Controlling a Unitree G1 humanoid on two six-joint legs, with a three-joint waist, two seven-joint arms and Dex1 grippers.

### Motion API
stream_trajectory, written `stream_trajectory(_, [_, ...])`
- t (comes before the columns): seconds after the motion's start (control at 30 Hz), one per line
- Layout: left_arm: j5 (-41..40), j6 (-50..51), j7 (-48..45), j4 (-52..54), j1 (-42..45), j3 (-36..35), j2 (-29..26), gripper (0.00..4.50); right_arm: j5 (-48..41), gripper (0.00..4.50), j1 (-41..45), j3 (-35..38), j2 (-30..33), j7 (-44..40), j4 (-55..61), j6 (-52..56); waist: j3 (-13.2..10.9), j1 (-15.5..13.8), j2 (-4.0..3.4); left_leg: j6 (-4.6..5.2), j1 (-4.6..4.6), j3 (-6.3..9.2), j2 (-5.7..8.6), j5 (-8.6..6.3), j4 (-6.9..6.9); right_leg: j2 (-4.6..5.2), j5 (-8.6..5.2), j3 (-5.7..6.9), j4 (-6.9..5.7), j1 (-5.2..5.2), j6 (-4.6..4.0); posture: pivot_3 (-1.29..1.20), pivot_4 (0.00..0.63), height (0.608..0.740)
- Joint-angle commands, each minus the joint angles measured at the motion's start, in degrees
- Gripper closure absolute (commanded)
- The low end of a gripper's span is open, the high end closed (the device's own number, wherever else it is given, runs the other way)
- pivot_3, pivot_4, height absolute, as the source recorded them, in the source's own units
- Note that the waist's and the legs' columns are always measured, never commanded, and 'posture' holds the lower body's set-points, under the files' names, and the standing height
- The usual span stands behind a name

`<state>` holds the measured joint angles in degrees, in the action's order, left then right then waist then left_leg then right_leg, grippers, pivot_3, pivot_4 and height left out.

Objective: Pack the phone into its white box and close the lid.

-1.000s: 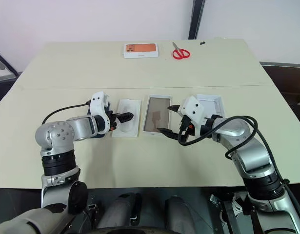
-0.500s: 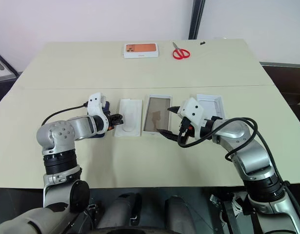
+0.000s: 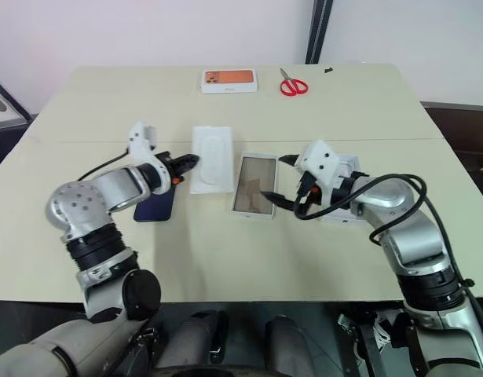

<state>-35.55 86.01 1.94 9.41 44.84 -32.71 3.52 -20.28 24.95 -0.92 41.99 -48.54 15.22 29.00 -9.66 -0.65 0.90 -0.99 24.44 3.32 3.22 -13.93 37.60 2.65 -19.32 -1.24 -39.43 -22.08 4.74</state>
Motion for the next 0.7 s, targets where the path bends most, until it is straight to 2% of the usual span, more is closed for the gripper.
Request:
stream_trajectory(0.03, [1.3, -0.5, 0.9, -0.8, 0.6, 5.1, 2.3, 4.48, 1.0, 0.0, 1.5, 2.1, 1.1, -0.3, -1.2, -2.4, 0.0, 0.1, 0.0, 0.0, 0.0, 0.0, 0.0, 0.0, -0.03, -0.01, 0.0, -0.01, 0.0, -0.03, 0.0, 0.0, 0.15, 0.74])
stream_trajectory(0.4, [5.7, -7.4, 0.5, -6.0, -0.8, 14.2, 3.3, 4.48, 1.6, 0.0, -1.0, 2.1, 2.1, 0.4, -0.2, -0.3, 0.0, -0.1, 0.01, 0.0, 0.02, -0.05, 0.0, 0.0, -0.04, 0.0, 0.0, -0.07, -0.02, -0.07, 0.0, 0.0, 0.15, 0.74])
stream_trajectory(0.7, [6.2, -9.8, -0.6, -8.0, -2.0, 16.5, 4.3, 4.48, 1.1, 0.0, -4.3, 1.5, 3.0, -1.6, 0.5, 0.6, 0.0, 0.0, 0.01, 0.0, 0.03, -0.05, -0.01, 0.0, -0.03, -0.01, 0.0, -0.06, -0.02, -0.08, 0.0, 0.0, 0.15, 0.74])
